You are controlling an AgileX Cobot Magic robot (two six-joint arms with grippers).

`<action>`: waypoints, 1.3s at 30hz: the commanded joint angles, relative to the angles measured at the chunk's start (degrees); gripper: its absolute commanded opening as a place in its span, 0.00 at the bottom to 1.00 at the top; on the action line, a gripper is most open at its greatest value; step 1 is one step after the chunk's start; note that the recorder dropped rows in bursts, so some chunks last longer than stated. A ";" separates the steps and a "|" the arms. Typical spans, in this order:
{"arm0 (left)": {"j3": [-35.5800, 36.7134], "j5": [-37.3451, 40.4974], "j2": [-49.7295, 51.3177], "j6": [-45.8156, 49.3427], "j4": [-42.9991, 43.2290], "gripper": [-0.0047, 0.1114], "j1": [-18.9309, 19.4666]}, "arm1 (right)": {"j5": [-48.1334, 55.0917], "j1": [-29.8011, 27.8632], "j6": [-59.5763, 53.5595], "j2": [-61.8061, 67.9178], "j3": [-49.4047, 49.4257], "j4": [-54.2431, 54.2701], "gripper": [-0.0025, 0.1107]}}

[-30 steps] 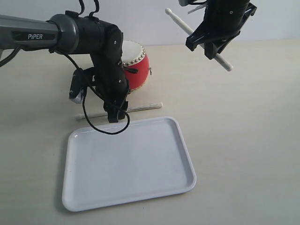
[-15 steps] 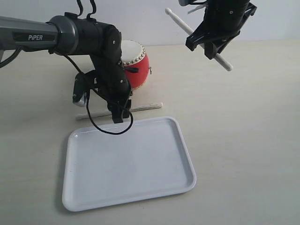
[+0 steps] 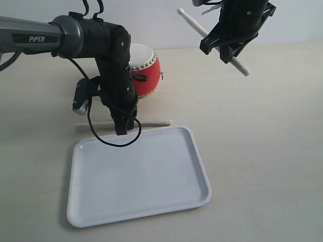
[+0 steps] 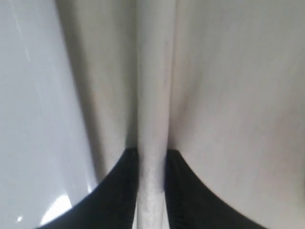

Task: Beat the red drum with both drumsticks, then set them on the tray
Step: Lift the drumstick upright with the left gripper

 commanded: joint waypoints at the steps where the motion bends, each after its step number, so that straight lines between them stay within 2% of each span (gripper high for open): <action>1: 0.28 4.15 -4.25 0.25 4.73 0.04 0.01 | -1.10 -0.30 -0.39 -0.24 -0.40 -0.26 0.02; 4: 0.28 7.10 -7.05 0.25 9.86 0.04 0.01 | -1.09 -0.30 -0.39 -0.24 -0.40 -0.16 0.02; 6: 0.28 9.40 -9.63 3.48 15.78 0.04 0.01 | -1.09 -0.30 -0.39 -0.24 -0.40 0.12 0.02; 14: 0.28 10.67 -14.80 24.47 27.45 0.04 -0.09 | -0.07 -0.30 -1.09 -0.24 -0.40 4.76 0.02; 17: 0.28 10.39 -15.64 40.99 31.03 0.04 -0.09 | 0.21 -0.30 -1.20 -0.24 -0.40 5.81 0.02; 23: 0.28 9.13 -15.32 74.49 30.95 0.04 -0.09 | 0.21 -0.30 -1.18 -0.24 -0.40 7.36 0.02; 27: 0.28 9.84 -15.32 76.45 30.48 0.04 -0.09 | 0.21 -0.30 -1.18 -0.24 -0.40 7.36 0.02; 29: 0.28 13.05 -15.32 76.34 28.33 0.04 -0.09 | 0.21 -0.30 -1.18 -0.24 -0.40 7.36 0.02; 39: 0.28 13.05 -15.32 76.21 26.87 0.04 -0.09 | 0.62 -0.30 -1.06 -0.24 -0.40 8.97 0.02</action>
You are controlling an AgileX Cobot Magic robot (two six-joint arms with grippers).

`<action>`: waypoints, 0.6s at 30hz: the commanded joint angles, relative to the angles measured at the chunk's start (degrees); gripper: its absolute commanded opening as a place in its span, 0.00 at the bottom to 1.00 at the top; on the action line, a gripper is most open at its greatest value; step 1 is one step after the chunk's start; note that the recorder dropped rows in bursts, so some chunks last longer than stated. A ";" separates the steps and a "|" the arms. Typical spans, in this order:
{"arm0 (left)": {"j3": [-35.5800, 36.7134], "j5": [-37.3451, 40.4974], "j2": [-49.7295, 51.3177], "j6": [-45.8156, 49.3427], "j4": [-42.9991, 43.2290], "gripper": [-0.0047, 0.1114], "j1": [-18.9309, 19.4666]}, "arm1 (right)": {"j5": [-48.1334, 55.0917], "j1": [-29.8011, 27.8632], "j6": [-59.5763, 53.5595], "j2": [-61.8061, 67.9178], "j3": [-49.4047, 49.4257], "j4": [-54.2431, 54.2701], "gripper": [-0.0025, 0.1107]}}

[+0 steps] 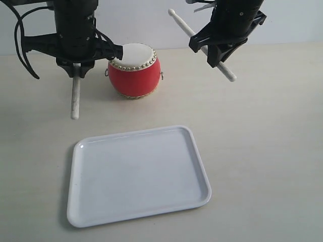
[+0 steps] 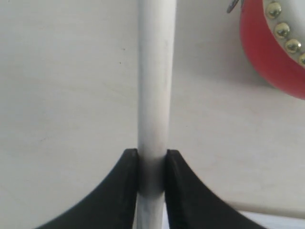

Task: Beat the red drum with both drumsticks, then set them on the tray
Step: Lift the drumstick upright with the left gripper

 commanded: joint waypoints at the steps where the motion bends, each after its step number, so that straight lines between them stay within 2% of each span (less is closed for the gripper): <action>1: 0.03 0.50 -0.28 0.23 0.09 0.04 -0.09 | 0.17 -0.30 -0.20 -0.24 -0.40 0.38 0.02; 18: 0.03 0.50 -0.28 0.35 1.28 0.04 0.01 | 0.03 -0.30 -0.20 -0.24 -0.40 0.38 0.02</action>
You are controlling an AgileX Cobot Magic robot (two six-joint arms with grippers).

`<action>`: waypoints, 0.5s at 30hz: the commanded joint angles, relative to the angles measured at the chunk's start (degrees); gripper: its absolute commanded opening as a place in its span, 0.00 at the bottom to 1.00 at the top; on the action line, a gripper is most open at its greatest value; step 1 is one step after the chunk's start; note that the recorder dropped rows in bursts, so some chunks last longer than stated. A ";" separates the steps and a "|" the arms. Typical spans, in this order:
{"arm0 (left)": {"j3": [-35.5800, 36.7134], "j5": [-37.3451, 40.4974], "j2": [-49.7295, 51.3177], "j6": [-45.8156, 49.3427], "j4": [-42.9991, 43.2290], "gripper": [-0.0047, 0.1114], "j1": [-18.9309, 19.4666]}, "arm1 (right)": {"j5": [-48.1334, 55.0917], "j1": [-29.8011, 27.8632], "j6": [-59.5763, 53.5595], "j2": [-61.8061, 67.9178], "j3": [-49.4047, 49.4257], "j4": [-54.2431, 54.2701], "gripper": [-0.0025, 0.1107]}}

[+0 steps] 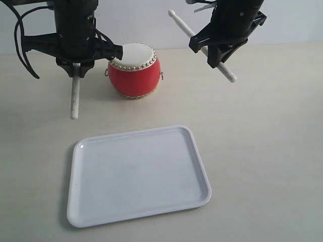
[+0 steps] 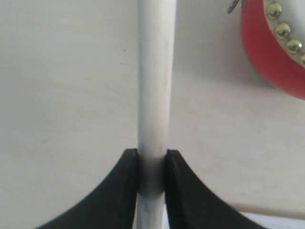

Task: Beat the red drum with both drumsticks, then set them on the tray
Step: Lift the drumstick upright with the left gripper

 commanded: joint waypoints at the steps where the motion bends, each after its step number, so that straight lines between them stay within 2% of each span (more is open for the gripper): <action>1: 0.03 0.50 -0.28 0.15 1.17 0.04 0.01 | -0.46 -0.30 -0.20 -0.24 -0.40 0.14 0.02; 10: 0.03 -0.16 -0.23 1.18 5.20 0.04 0.01 | -0.44 -0.30 -0.03 -0.24 -0.40 0.14 0.02; 15: 0.03 -2.14 -0.23 13.65 5.04 0.04 0.21 | -0.30 -0.30 -0.03 -0.24 -0.40 0.14 0.02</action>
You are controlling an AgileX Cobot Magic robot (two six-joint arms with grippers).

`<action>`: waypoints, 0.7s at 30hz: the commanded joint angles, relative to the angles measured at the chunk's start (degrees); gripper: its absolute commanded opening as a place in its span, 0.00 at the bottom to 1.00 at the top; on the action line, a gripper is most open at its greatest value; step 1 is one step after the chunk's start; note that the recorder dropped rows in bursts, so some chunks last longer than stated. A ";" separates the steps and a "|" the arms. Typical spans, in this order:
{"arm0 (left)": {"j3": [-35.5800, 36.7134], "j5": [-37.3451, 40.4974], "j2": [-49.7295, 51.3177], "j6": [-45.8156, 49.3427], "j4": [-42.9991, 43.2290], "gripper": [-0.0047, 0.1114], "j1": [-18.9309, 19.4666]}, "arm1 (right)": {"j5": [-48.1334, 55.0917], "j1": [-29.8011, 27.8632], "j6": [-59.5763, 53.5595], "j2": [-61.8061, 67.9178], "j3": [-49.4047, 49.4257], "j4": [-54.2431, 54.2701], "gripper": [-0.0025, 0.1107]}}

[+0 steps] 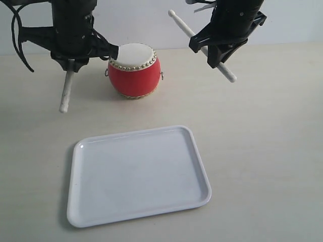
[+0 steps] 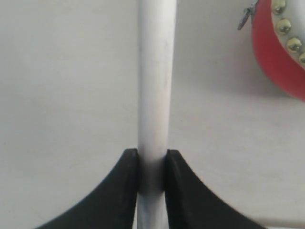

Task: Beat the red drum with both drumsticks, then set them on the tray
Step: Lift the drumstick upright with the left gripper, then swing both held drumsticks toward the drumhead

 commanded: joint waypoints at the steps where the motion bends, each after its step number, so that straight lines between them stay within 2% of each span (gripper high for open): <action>1: 0.03 -2.39 -0.23 12.93 -1.79 0.04 0.21 | -0.30 -0.30 -0.13 -0.24 -0.40 0.14 0.02; 5: 0.03 -8.42 -1.27 26.45 -14.03 0.04 1.46 | -0.18 -0.30 -0.25 -0.24 -0.40 0.14 0.02; 10: 3.34 -17.23 -7.21 39.69 -32.11 0.04 7.50 | 1.27 -0.30 -1.09 -0.24 -0.40 0.03 0.02; 15: 17.44 -26.15 -18.19 51.13 -40.31 0.04 14.17 | -0.94 -0.30 -1.78 -0.24 -0.40 0.12 0.02; 19: 32.16 -42.39 -28.60 59.03 -49.25 0.04 18.45 | -2.06 -0.30 -1.94 -0.24 -0.40 2.87 0.02; 21: 38.32 -47.51 -33.10 65.10 -54.14 0.04 19.12 | -1.43 -0.30 -2.97 -0.24 -0.40 5.60 0.02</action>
